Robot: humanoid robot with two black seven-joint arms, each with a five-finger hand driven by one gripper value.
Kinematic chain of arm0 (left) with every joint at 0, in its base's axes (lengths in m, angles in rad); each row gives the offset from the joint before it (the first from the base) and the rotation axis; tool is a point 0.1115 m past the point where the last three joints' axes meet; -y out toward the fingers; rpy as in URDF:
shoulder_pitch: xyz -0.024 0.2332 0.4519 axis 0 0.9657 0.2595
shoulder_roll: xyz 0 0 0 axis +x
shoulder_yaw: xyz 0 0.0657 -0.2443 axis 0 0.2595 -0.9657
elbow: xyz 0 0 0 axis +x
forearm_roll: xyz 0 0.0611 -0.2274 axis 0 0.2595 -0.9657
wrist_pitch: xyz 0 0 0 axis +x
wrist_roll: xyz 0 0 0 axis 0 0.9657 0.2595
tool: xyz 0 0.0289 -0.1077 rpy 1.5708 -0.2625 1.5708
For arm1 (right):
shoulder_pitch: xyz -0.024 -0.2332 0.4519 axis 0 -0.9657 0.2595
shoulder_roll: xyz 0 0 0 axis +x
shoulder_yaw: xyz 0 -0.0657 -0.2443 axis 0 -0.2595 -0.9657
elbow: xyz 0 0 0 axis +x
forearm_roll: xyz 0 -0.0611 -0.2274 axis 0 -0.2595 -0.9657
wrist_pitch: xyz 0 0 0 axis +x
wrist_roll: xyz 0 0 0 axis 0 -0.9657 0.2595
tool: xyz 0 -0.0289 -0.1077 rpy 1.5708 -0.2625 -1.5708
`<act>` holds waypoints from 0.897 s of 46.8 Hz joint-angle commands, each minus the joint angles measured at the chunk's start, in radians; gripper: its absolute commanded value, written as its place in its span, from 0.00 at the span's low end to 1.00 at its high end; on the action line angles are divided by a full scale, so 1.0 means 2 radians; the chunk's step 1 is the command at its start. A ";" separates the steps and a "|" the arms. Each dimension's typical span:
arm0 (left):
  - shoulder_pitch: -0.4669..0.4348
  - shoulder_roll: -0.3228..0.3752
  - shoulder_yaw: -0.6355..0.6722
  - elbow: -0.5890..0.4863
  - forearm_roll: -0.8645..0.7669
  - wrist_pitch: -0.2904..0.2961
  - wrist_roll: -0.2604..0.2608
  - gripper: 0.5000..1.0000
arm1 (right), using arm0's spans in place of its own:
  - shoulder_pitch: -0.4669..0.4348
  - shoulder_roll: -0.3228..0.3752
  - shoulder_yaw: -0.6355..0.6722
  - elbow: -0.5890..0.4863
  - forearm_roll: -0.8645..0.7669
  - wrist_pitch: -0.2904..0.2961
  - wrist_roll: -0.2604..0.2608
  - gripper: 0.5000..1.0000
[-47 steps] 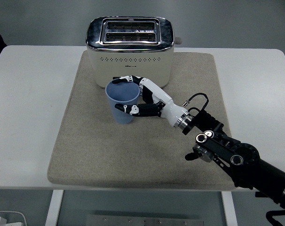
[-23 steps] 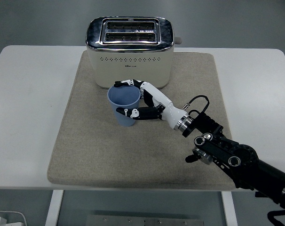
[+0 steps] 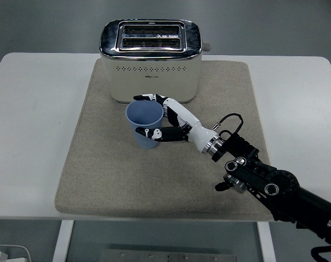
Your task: Put the water cup in front of the bread machine
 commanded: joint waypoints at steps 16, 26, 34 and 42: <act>0.000 0.000 0.000 0.000 0.000 0.000 0.000 1.00 | -0.003 0.000 0.002 0.001 0.002 0.003 -0.001 0.85; 0.000 0.000 0.000 0.000 0.000 0.000 0.000 1.00 | -0.004 0.000 0.002 0.001 0.009 0.007 -0.001 0.85; 0.000 0.000 0.000 0.000 0.000 0.000 0.000 1.00 | -0.004 0.000 0.006 0.001 0.010 0.013 -0.001 0.85; 0.000 0.000 0.000 0.000 0.000 0.000 0.000 1.00 | -0.002 0.000 0.009 0.001 0.012 0.019 -0.001 0.85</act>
